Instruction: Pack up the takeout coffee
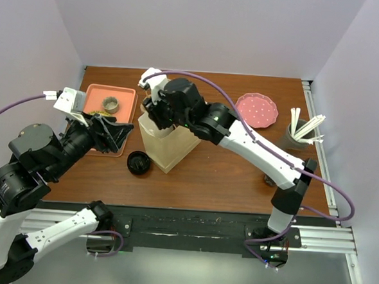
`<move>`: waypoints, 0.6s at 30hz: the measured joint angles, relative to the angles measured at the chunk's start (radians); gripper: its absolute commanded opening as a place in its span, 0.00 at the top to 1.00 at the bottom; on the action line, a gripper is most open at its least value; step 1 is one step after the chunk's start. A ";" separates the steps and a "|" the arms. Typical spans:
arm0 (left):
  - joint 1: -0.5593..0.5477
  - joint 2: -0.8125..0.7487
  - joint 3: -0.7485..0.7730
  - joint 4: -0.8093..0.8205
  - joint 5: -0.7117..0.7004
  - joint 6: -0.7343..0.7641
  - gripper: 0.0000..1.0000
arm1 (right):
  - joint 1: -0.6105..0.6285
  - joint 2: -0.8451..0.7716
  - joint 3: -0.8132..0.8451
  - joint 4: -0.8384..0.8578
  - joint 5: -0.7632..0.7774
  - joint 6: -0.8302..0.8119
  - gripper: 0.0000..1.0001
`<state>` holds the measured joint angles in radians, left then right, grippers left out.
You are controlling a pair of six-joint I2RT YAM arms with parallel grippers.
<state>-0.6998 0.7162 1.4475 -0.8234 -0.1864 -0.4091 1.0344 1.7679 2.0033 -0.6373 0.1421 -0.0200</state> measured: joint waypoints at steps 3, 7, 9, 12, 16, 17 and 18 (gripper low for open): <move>0.000 -0.001 -0.007 -0.004 -0.001 0.000 0.32 | 0.005 0.019 0.037 -0.011 0.012 0.010 0.29; 0.000 -0.002 -0.008 -0.005 -0.001 0.001 0.32 | 0.005 -0.032 0.071 -0.050 0.037 0.069 0.01; 0.000 -0.005 -0.015 -0.001 0.000 0.001 0.32 | 0.005 -0.095 0.071 -0.081 0.057 0.102 0.01; 0.000 -0.005 -0.029 0.003 0.010 0.001 0.31 | 0.005 -0.236 0.046 -0.119 0.097 0.181 0.01; 0.000 0.005 -0.040 0.023 0.044 0.001 0.00 | 0.005 -0.478 -0.071 -0.142 0.180 0.328 0.01; 0.000 0.011 -0.040 0.031 0.055 0.000 0.00 | 0.005 -0.540 -0.105 -0.149 0.199 0.367 0.01; 0.000 0.017 -0.040 0.036 0.066 0.000 0.00 | 0.005 -0.596 -0.138 -0.160 0.219 0.406 0.01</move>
<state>-0.6998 0.7330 1.4078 -0.7876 -0.1207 -0.4091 1.0393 1.1717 1.8648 -0.7975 0.3614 0.3859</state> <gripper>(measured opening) 0.958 0.986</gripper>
